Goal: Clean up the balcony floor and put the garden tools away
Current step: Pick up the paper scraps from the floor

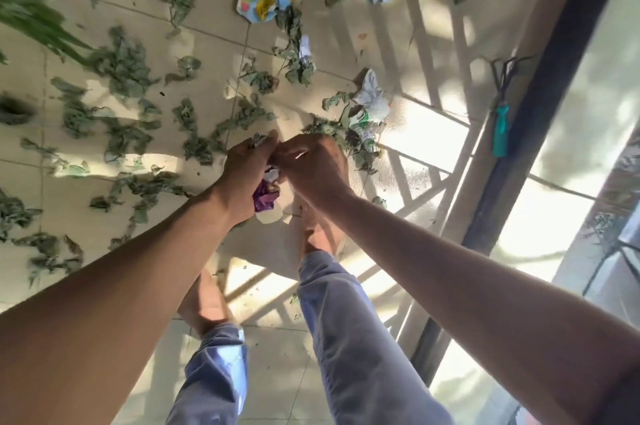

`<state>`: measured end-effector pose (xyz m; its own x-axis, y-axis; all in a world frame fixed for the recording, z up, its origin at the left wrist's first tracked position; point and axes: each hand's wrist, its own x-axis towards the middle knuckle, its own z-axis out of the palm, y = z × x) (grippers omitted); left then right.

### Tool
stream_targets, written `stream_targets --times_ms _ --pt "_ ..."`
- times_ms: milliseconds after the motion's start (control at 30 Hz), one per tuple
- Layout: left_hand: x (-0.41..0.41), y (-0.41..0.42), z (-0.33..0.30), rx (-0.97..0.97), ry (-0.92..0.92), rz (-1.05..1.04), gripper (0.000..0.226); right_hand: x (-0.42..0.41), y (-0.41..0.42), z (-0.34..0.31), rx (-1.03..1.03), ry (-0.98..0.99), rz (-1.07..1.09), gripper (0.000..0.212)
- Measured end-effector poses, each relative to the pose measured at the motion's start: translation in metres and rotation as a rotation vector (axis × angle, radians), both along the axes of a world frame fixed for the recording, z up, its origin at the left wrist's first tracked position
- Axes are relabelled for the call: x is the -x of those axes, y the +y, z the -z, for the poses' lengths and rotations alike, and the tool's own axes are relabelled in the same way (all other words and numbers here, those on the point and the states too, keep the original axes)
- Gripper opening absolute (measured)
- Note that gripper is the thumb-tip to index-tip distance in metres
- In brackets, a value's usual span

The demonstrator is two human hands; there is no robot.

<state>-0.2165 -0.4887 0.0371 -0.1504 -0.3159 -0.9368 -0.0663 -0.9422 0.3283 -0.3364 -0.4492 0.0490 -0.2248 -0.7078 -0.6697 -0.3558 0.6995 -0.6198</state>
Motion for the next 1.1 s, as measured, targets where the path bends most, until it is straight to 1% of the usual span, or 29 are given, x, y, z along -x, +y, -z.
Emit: stream_targets --times_ms 33,100,133,167,233,300,333,433,467,533,633,667,700,733,767,833,867,933,967,1100 --pt "0.006 0.000 0.000 -0.001 -0.042 -0.007 0.033 0.008 -0.001 0.001 0.049 0.009 -0.007 0.016" --pt "0.015 0.001 0.004 0.004 -0.127 -0.010 0.035 0.027 -0.004 0.011 0.132 0.187 -0.019 0.022" --pt "0.019 0.003 0.006 0.001 -0.162 -0.011 0.035 0.040 -0.005 0.019 0.112 0.288 -0.002 0.024" --pt "0.024 0.004 0.005 -0.003 -0.197 -0.009 0.033 0.052 -0.006 0.025 0.061 0.366 0.006 0.022" --pt "0.032 0.006 0.007 0.011 -0.307 0.023 0.032 0.081 -0.003 0.041 -0.086 0.507 -0.076 0.020" --pt "0.034 0.010 0.009 0.021 -0.397 0.065 0.030 0.107 0.003 0.057 -0.216 0.606 -0.165 0.030" --pt "0.034 0.012 0.010 0.019 -0.403 0.068 0.029 0.116 0.007 0.069 -0.250 0.612 -0.171 0.038" --pt "0.029 0.019 0.015 -0.024 -0.395 0.079 0.028 0.132 0.021 0.111 -0.308 0.452 -0.055 0.067" --pt "0.026 0.020 0.017 -0.044 -0.397 0.096 0.028 0.137 0.026 0.126 -0.307 0.434 -0.061 0.066" --pt "0.025 0.022 0.020 -0.071 -0.382 0.125 0.026 0.144 0.033 0.150 -0.297 0.432 -0.061 0.050" --pt "0.024 0.021 0.023 -0.119 -0.338 0.174 0.024 0.139 0.025 0.131 -0.276 0.500 -0.085 0.015" --pt "0.024 0.021 0.022 -0.136 -0.324 0.196 0.024 0.138 0.026 0.128 -0.269 0.513 -0.091 0.020" --pt "0.025 0.020 0.019 -0.150 -0.312 0.218 0.026 0.137 0.026 0.124 -0.266 0.509 -0.091 0.036" --pt "0.026 0.020 0.017 -0.158 -0.303 0.237 0.030 0.135 0.028 0.121 -0.270 0.495 -0.095 0.046" --pt "0.027 0.020 0.014 -0.158 -0.293 0.246 0.034 0.133 0.028 0.117 -0.269 0.491 -0.094 0.045" --pt "0.028 0.019 0.009 -0.148 -0.278 0.253 0.037 0.133 0.029 0.115 -0.272 0.492 -0.097 0.022" --pt "0.028 0.017 0.006 -0.143 -0.274 0.258 0.034 0.134 0.028 0.116 -0.269 0.472 -0.075 0.019" --pt "0.025 0.012 0.005 -0.139 -0.247 0.263 0.030 0.133 0.023 0.120 -0.287 0.387 -0.048 0.032" --pt "0.023 0.010 0.007 -0.140 -0.231 0.265 0.030 0.132 0.019 0.116 -0.288 0.373 -0.030 0.034" --pt "0.014 0.004 0.013 -0.120 -0.210 0.294 0.032 0.127 0.005 0.106 -0.277 0.492 0.082 0.023"
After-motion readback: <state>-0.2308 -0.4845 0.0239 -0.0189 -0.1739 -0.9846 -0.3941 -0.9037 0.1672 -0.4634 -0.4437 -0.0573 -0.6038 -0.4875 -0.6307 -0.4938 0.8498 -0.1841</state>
